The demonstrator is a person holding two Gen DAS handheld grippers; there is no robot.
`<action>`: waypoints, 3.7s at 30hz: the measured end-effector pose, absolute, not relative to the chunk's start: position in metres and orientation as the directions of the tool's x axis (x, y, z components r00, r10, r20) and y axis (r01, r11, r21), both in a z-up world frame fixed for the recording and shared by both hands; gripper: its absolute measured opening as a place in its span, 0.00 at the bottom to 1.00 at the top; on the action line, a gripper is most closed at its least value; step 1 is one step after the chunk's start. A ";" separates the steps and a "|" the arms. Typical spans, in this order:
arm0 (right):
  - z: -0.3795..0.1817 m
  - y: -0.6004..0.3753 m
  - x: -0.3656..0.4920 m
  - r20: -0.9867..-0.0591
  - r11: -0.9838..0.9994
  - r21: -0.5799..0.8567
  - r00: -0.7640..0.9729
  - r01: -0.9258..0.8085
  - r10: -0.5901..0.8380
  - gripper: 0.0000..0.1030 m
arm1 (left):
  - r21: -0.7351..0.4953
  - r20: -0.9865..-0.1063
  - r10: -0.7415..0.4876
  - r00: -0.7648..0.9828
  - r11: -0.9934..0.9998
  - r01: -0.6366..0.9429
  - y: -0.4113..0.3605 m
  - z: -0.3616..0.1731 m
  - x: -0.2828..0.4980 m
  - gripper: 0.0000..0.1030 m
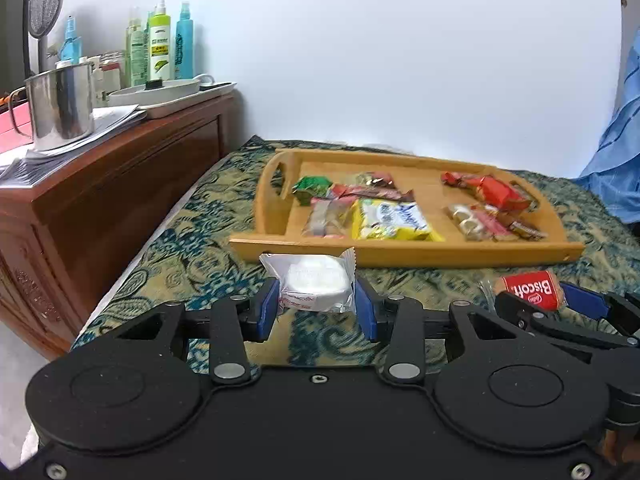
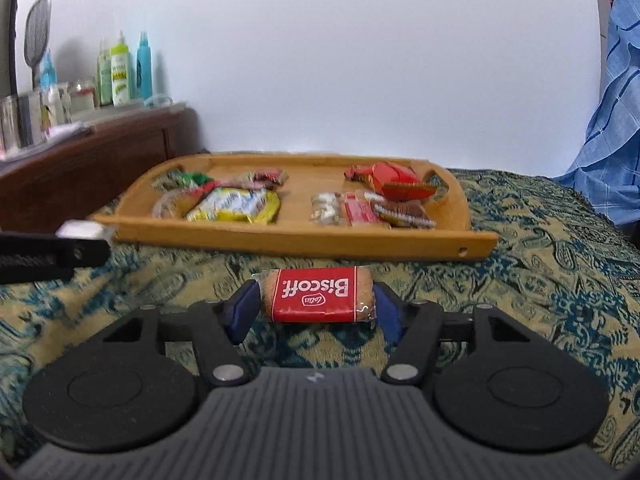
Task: Organize snacks
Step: 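Carry the white pastry with the left tool while the right tool carries the Biscoff pack to the tray, then open the left tool on the tray while the right tool releases the Biscoff pack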
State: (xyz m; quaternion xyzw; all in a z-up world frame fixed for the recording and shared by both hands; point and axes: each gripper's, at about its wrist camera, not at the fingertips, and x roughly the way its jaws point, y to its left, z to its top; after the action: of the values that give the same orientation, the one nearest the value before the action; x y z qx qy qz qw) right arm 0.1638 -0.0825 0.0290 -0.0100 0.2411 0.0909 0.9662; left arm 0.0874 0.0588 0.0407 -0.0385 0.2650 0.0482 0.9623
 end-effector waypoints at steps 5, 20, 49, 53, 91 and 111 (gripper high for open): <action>0.053 -0.092 0.166 -0.426 0.979 0.069 0.882 -0.191 0.202 0.62 | -0.080 -0.510 0.037 0.860 0.993 -0.090 0.052 0.061 0.099 0.38; 0.094 -0.125 0.218 -0.361 0.983 0.117 0.916 -0.141 0.175 0.62 | -0.063 -0.473 0.026 0.881 0.996 -0.063 0.030 0.099 0.162 0.38; 0.074 -0.121 0.339 -0.435 0.974 0.154 0.873 -0.166 0.218 0.63 | -0.100 -0.560 0.023 0.828 0.990 -0.095 0.055 0.065 0.283 0.38; 0.067 -0.120 0.350 -0.462 0.969 0.156 0.853 -0.191 0.242 0.63 | -0.104 -0.585 0.022 0.811 0.989 -0.102 0.064 0.058 0.294 0.38; 0.035 -0.092 0.370 -0.586 0.946 0.111 0.749 -0.305 0.310 0.64 | -0.007 -0.597 0.063 0.800 0.997 -0.083 0.059 0.041 0.305 0.43; 0.032 -0.093 0.371 -0.592 0.946 0.117 0.743 -0.302 0.311 0.67 | 0.005 -0.595 0.065 0.801 0.997 -0.077 0.057 0.040 0.305 0.49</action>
State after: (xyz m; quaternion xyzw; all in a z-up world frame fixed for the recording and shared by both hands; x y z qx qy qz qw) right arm 0.3705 -0.0929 0.0321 0.0067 0.3184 0.1641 0.9336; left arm 0.3052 0.0570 0.0395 -0.0095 0.3134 0.0373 0.9488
